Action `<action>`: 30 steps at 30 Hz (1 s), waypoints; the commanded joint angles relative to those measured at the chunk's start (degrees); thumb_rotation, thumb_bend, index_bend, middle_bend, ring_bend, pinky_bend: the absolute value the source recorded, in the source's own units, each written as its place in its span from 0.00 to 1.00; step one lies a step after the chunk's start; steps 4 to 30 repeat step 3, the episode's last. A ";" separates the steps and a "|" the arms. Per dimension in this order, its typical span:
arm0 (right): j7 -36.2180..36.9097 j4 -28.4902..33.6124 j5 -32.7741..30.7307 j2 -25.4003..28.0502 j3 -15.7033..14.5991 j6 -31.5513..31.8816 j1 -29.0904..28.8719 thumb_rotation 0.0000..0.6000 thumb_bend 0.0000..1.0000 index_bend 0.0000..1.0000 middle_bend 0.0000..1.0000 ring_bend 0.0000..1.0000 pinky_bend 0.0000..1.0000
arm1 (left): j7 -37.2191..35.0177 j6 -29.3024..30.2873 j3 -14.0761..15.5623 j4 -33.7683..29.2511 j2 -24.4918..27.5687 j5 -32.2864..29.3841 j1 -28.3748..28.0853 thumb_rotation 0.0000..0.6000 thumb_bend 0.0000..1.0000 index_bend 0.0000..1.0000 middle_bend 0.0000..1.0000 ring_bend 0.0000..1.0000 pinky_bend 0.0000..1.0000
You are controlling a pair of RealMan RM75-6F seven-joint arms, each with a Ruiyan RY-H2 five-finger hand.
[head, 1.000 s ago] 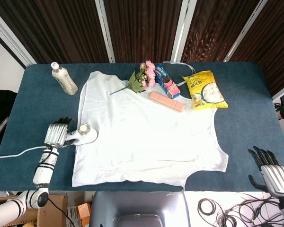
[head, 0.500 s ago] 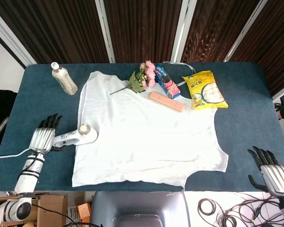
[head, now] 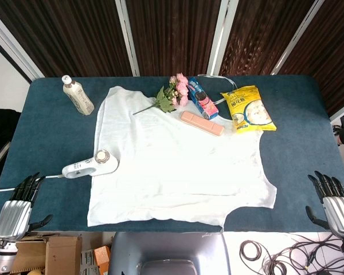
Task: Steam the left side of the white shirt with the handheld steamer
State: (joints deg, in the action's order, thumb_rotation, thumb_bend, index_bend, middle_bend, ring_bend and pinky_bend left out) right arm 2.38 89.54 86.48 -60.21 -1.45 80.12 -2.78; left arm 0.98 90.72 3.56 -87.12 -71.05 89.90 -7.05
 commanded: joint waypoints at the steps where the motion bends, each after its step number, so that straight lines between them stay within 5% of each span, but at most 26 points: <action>1: -0.20 -0.04 0.23 -0.24 0.06 0.55 0.32 1.00 0.37 0.00 0.00 0.00 0.00 | -0.79 2.47 0.13 1.24 -1.47 1.75 1.30 1.00 0.00 0.00 0.00 0.00 0.14; 30: -0.30 -0.22 0.44 -0.29 -0.06 0.79 0.51 1.00 0.37 0.00 0.00 0.00 0.00 | -0.60 2.05 0.11 1.48 -1.57 1.96 1.35 1.00 0.00 0.00 0.00 0.00 0.14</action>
